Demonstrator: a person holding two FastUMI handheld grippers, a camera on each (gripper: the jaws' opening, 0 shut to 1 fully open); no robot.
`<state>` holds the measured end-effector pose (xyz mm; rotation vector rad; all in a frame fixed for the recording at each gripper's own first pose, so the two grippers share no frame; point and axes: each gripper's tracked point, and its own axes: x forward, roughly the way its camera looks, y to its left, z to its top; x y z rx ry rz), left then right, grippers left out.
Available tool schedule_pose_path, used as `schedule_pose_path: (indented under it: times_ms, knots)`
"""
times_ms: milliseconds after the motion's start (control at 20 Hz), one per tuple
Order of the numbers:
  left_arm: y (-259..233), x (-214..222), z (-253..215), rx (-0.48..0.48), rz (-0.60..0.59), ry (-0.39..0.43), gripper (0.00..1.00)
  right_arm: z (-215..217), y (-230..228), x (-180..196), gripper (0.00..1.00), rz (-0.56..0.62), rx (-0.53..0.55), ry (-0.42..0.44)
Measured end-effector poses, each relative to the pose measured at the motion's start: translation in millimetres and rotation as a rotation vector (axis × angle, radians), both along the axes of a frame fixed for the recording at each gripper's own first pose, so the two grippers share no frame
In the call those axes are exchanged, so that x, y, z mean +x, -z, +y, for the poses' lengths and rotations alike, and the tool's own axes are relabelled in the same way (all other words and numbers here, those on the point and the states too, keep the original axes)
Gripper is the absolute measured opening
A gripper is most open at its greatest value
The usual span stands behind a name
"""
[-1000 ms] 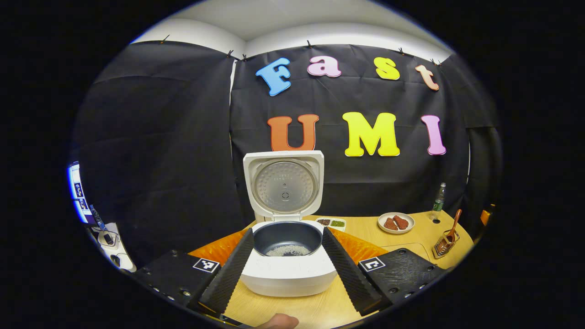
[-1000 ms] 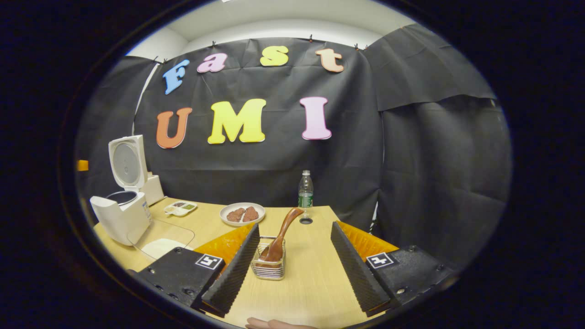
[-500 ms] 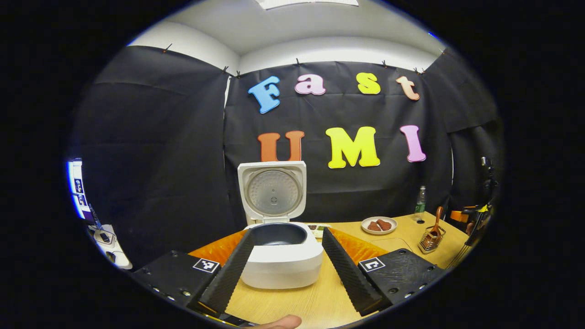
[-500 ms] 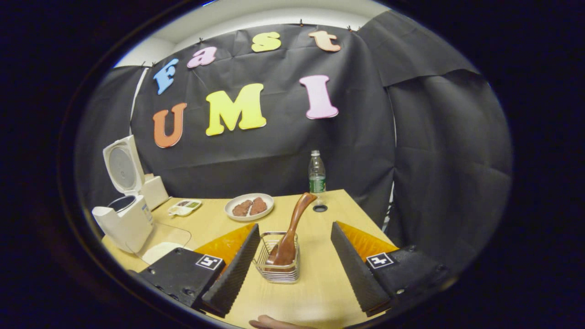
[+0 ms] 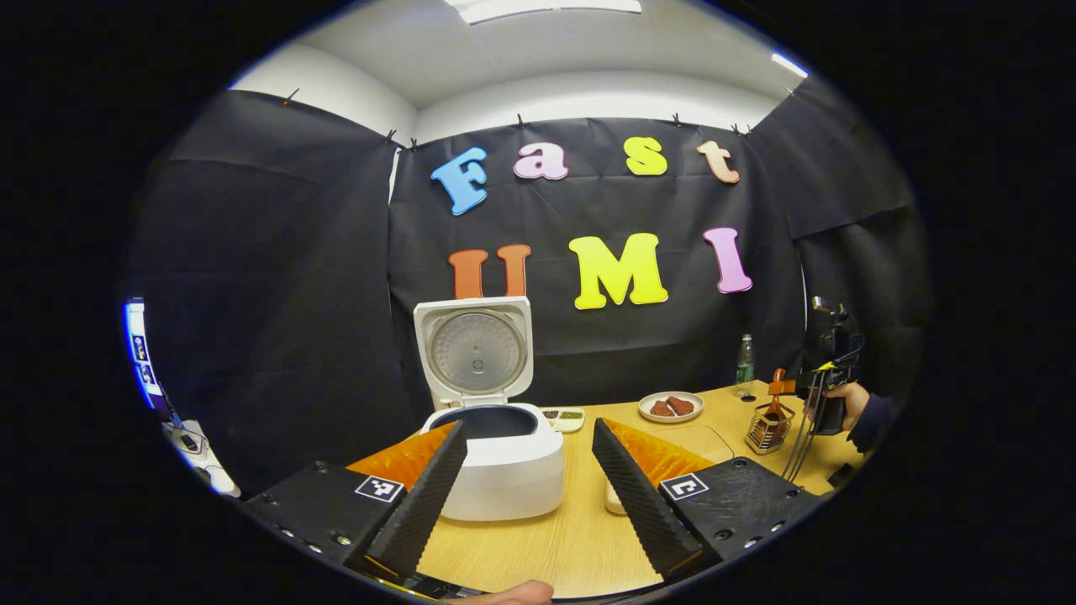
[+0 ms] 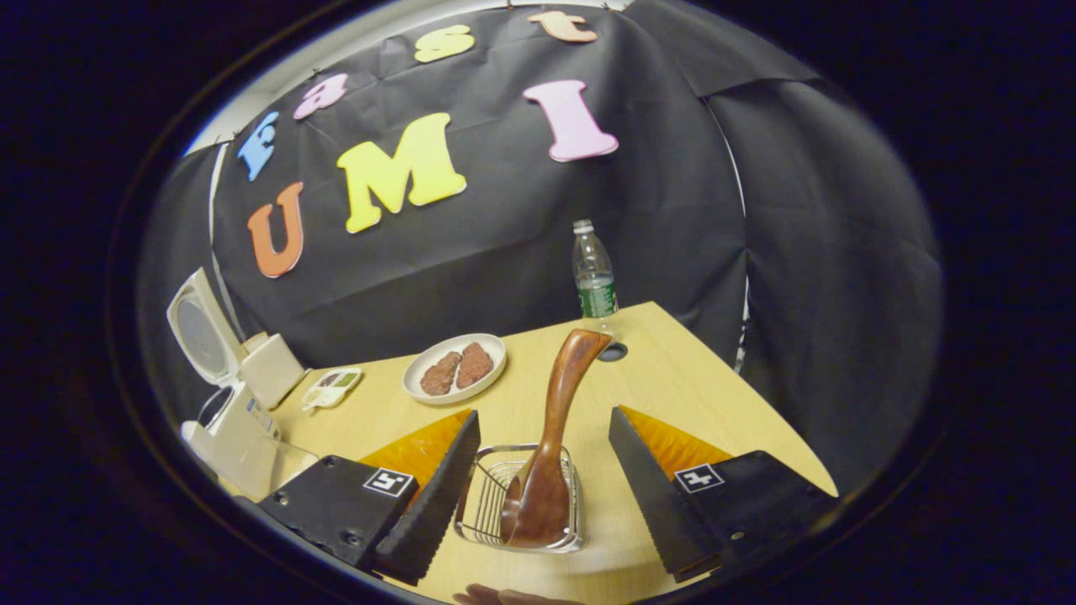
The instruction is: Close the left gripper, press the button to open the rice cooker; take a wooden spoon from the chopstick holder with the right hand, scoop a spoonful of rice and pour it into the rice cooker, then put the wooden spoon back into the chopstick holder.
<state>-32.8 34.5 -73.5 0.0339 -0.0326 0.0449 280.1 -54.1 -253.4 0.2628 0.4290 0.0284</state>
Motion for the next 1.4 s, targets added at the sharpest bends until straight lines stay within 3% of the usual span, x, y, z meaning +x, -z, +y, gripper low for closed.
schedule_pose_path:
  times_ms: [300,350,450,550,850,1100,1250,1400]
  knots:
    - [-15.0,6.0,26.0,-0.045,0.011,-0.031,0.95,11.6,33.8,31.5,0.93,0.106,0.073,-0.027]
    - [-18.7,9.9,28.5,-0.058,0.01,-0.026,0.95,12.8,32.4,37.3,0.82,0.091,0.079,-0.031]
    - [-23.5,14.9,30.4,-0.068,0.01,-0.015,0.95,-3.3,29.0,42.6,0.45,0.06,0.033,0.028]
    - [-26.6,21.1,37.7,-0.065,0.01,-0.028,0.95,1.5,21.7,39.2,0.18,0.044,0.059,0.036]
    - [-37.9,32.7,43.6,-0.061,-0.005,-0.027,0.95,5.9,-20.3,22.3,0.13,-0.052,0.04,0.018]
    - [-35.4,34.3,52.9,-0.068,-0.022,-0.031,0.95,17.0,-78.6,-6.0,0.13,-0.205,-0.089,0.021]
    - [-28.7,35.3,61.9,-0.056,-0.016,-0.047,0.95,43.9,-111.3,-27.9,0.13,-0.303,-0.178,0.0]
    - [-24.2,35.2,67.5,-0.045,-0.005,-0.059,0.95,90.8,-128.2,-46.2,0.13,-0.338,-0.222,-0.087]
